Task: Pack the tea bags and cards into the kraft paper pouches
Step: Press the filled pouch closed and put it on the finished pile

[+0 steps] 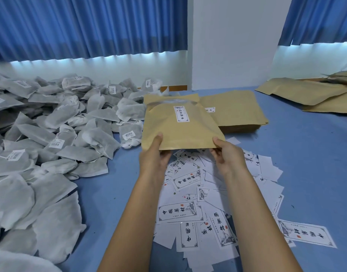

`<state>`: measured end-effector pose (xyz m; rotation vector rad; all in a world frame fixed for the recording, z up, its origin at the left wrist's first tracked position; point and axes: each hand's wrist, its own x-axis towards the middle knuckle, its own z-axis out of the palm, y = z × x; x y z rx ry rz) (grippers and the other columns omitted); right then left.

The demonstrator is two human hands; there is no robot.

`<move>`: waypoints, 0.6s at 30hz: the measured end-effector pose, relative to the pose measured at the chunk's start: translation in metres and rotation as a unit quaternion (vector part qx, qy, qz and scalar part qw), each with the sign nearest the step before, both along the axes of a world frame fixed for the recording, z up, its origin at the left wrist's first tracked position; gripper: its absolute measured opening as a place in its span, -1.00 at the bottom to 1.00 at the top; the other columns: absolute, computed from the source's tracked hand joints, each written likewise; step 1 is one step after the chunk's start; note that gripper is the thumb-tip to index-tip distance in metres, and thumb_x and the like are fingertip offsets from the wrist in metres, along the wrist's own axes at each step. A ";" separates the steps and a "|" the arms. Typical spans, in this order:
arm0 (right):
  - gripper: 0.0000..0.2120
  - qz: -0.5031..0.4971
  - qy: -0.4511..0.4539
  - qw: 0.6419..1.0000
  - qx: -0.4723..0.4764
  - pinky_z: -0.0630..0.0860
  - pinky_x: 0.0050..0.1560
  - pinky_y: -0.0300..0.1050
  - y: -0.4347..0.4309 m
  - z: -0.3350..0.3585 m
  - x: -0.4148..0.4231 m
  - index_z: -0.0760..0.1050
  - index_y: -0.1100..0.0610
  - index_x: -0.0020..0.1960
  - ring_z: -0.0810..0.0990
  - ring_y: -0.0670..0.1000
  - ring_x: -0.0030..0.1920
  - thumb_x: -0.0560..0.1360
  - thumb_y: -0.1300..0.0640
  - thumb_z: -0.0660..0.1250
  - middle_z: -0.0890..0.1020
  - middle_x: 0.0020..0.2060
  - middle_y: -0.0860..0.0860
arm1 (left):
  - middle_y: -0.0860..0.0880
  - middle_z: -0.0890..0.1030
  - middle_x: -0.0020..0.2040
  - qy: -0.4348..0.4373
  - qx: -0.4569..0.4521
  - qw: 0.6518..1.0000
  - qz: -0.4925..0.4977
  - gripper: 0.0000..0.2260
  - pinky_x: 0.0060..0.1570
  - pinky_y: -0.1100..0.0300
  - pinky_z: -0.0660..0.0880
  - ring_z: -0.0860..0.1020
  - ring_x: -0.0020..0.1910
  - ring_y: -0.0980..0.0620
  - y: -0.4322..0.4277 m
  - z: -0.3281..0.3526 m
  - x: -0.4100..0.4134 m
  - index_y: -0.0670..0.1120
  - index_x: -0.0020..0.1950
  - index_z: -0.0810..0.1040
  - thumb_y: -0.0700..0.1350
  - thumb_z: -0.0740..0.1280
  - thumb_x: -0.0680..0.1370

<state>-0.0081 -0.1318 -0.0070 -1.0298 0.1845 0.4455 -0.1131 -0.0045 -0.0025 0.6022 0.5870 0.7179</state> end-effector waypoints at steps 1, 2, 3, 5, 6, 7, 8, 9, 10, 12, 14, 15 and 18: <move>-0.88 0.016 -0.008 1.000 -0.021 0.50 -0.36 -0.32 0.000 0.000 0.000 0.48 0.26 -0.20 0.52 -0.03 -0.36 0.50 0.34 0.35 0.57 -0.25 0.10 | -0.15 0.63 0.07 -0.003 -0.009 1.000 -0.020 -0.76 -0.18 0.09 0.62 0.63 0.01 -0.06 -0.007 -0.002 0.004 -0.19 0.14 0.51 -0.26 0.40 0.49; -0.90 0.039 -0.015 0.998 -0.038 0.49 -0.38 -0.31 0.000 0.000 -0.001 0.48 0.27 -0.19 0.51 -0.01 -0.35 0.50 0.35 0.34 0.56 -0.24 0.12 | -0.17 0.63 0.09 0.010 -0.003 0.999 -0.039 -0.74 -0.15 0.10 0.62 0.63 0.01 -0.06 -0.015 -0.004 0.007 -0.22 0.15 0.51 -0.27 0.42 0.48; -0.92 0.066 -0.021 0.996 -0.048 0.50 -0.37 -0.27 0.001 0.001 -0.003 0.48 0.28 -0.18 0.52 0.02 -0.32 0.49 0.36 0.33 0.56 -0.22 0.13 | -0.18 0.64 0.09 0.022 0.012 0.998 -0.058 -0.73 -0.13 0.12 0.62 0.64 0.01 -0.06 -0.022 -0.006 0.010 -0.25 0.14 0.51 -0.27 0.42 0.47; -0.93 0.110 -0.029 0.992 -0.050 0.51 -0.32 -0.20 0.004 0.002 -0.007 0.48 0.28 -0.17 0.54 0.04 -0.27 0.48 0.38 0.31 0.57 -0.23 0.14 | -0.21 0.64 0.07 0.041 0.028 0.995 -0.081 -0.75 -0.13 0.17 0.62 0.65 -0.01 -0.07 -0.031 -0.009 0.014 -0.30 0.11 0.53 -0.28 0.43 0.46; -0.92 0.122 -0.035 0.991 -0.052 0.51 -0.30 -0.18 0.005 0.002 -0.009 0.49 0.27 -0.18 0.55 0.04 -0.26 0.48 0.38 0.30 0.58 -0.24 0.13 | -0.22 0.65 0.06 0.055 0.036 0.995 -0.077 -0.75 -0.15 0.20 0.62 0.65 -0.01 -0.08 -0.033 -0.010 0.014 -0.31 0.10 0.54 -0.30 0.44 0.45; -0.92 0.129 -0.043 0.989 -0.057 0.52 -0.29 -0.17 0.006 0.003 -0.010 0.50 0.26 -0.17 0.56 0.03 -0.25 0.48 0.36 0.30 0.59 -0.24 0.12 | -0.22 0.65 0.05 0.070 0.044 0.994 -0.067 -0.73 -0.17 0.21 0.62 0.65 -0.01 -0.09 -0.033 -0.011 0.015 -0.32 0.11 0.54 -0.31 0.45 0.44; -0.94 0.135 -0.053 0.988 -0.061 0.54 -0.27 -0.16 0.007 0.002 -0.011 0.51 0.24 -0.15 0.58 0.03 -0.24 0.50 0.32 0.30 0.61 -0.23 0.11 | -0.22 0.65 0.05 0.080 0.051 0.994 -0.057 -0.71 -0.18 0.22 0.62 0.65 0.00 -0.10 -0.031 -0.012 0.016 -0.33 0.12 0.53 -0.33 0.45 0.44; -0.96 0.140 -0.062 0.986 -0.065 0.57 -0.26 -0.15 0.007 0.001 -0.012 0.53 0.23 -0.11 0.61 0.02 -0.24 0.51 0.28 0.32 0.63 -0.21 0.10 | -0.22 0.65 0.04 0.087 0.060 0.993 -0.053 -0.70 -0.18 0.21 0.62 0.65 0.00 -0.11 -0.030 -0.012 0.016 -0.34 0.13 0.53 -0.34 0.45 0.43; -0.95 0.145 -0.073 0.984 -0.070 0.59 -0.28 -0.15 0.008 0.001 -0.012 0.54 0.22 -0.06 0.64 0.01 -0.25 0.52 0.24 0.33 0.65 -0.20 0.08 | -0.22 0.65 0.03 0.088 0.071 0.992 -0.054 -0.70 -0.19 0.21 0.62 0.65 -0.01 -0.11 -0.029 -0.013 0.016 -0.34 0.13 0.53 -0.34 0.45 0.42; -0.88 0.150 -0.108 0.980 -0.075 0.58 -0.36 -0.20 0.009 0.002 -0.012 0.54 0.19 0.07 0.65 -0.02 -0.25 0.54 0.23 0.31 0.67 -0.16 0.06 | -0.21 0.66 0.01 0.087 0.089 0.990 -0.067 -0.70 -0.20 0.21 0.62 0.66 -0.02 -0.12 -0.028 -0.013 0.015 -0.34 0.14 0.54 -0.34 0.45 0.43; -0.78 0.146 -0.154 0.975 -0.072 0.58 -0.35 -0.21 0.011 0.005 -0.014 0.51 0.15 0.19 0.63 -0.01 -0.18 0.56 0.27 0.27 0.66 -0.10 0.03 | -0.21 0.65 0.03 0.074 0.096 0.990 -0.072 -0.73 -0.17 0.19 0.62 0.65 0.00 -0.11 -0.029 -0.011 0.014 -0.32 0.14 0.54 -0.32 0.42 0.46; -0.76 0.137 -0.176 0.972 -0.075 0.61 -0.25 -0.15 0.012 0.007 -0.016 0.51 0.13 0.20 0.62 0.00 -0.14 0.56 0.30 0.26 0.65 -0.08 0.02 | -0.20 0.65 0.04 0.068 0.096 0.991 -0.064 -0.76 -0.15 0.16 0.62 0.65 0.00 -0.10 -0.028 -0.010 0.014 -0.31 0.13 0.53 -0.28 0.40 0.49; -0.72 0.093 -0.237 0.963 -0.093 0.55 0.12 0.06 0.008 0.012 -0.026 0.52 0.02 0.13 0.60 0.03 -0.01 0.55 0.33 0.24 0.65 -0.03 0.00 | -0.18 0.63 0.04 0.028 0.075 0.996 -0.035 -0.80 -0.10 0.04 0.61 0.63 0.01 -0.10 -0.024 -0.003 0.010 -0.25 0.15 0.49 -0.16 0.29 0.59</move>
